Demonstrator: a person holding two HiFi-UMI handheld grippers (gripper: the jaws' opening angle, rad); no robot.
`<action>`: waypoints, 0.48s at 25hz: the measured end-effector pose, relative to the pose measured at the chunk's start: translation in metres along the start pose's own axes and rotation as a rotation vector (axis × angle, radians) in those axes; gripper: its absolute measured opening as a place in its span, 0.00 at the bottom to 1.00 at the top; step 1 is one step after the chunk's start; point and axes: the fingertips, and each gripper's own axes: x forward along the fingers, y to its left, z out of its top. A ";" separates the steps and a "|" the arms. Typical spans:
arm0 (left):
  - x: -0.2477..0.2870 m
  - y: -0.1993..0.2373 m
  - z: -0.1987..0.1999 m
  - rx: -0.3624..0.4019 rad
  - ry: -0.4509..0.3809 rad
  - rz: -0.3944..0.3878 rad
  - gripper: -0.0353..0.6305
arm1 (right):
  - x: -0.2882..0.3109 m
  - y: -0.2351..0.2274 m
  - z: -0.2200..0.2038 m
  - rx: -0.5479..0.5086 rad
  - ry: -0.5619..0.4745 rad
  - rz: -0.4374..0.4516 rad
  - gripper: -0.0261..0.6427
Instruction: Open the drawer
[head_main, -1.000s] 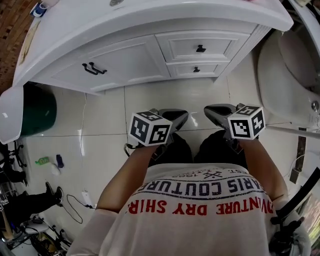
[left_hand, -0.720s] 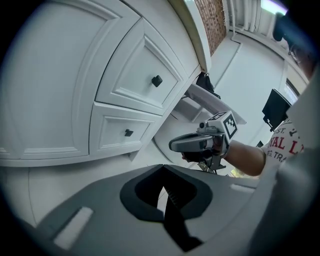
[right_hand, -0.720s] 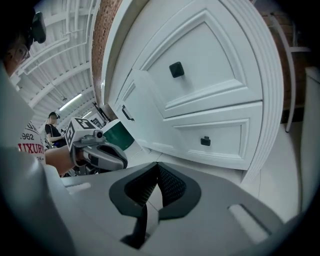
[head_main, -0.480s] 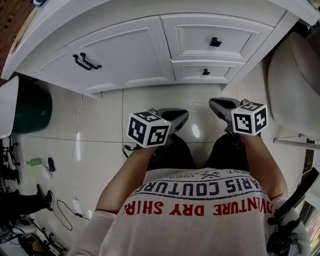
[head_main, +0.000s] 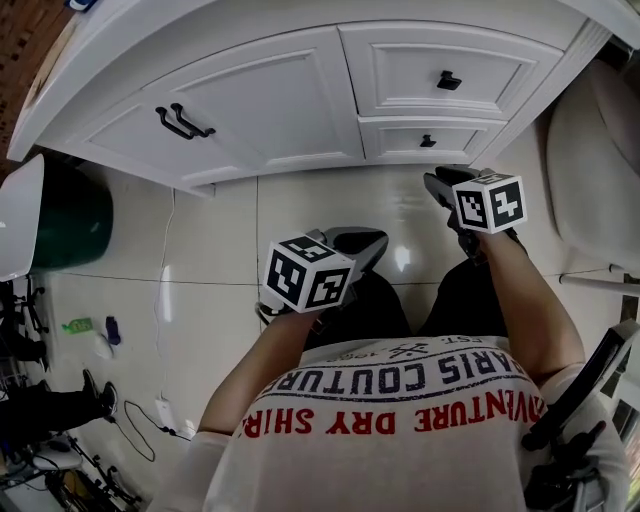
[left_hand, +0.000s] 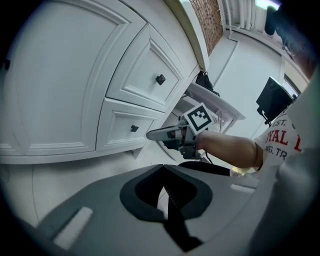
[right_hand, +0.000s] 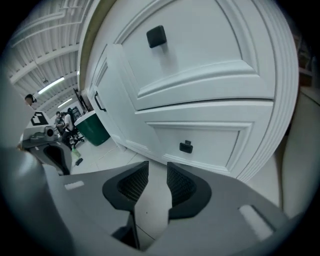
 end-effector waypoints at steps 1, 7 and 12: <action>-0.001 -0.001 -0.003 -0.003 0.003 -0.003 0.05 | 0.005 -0.005 0.002 0.003 -0.002 -0.022 0.25; -0.004 0.006 -0.021 -0.011 0.019 0.006 0.05 | 0.027 -0.035 0.018 0.027 -0.048 -0.163 0.35; -0.002 0.003 -0.029 -0.011 0.032 -0.001 0.05 | 0.043 -0.057 0.024 0.084 -0.052 -0.214 0.37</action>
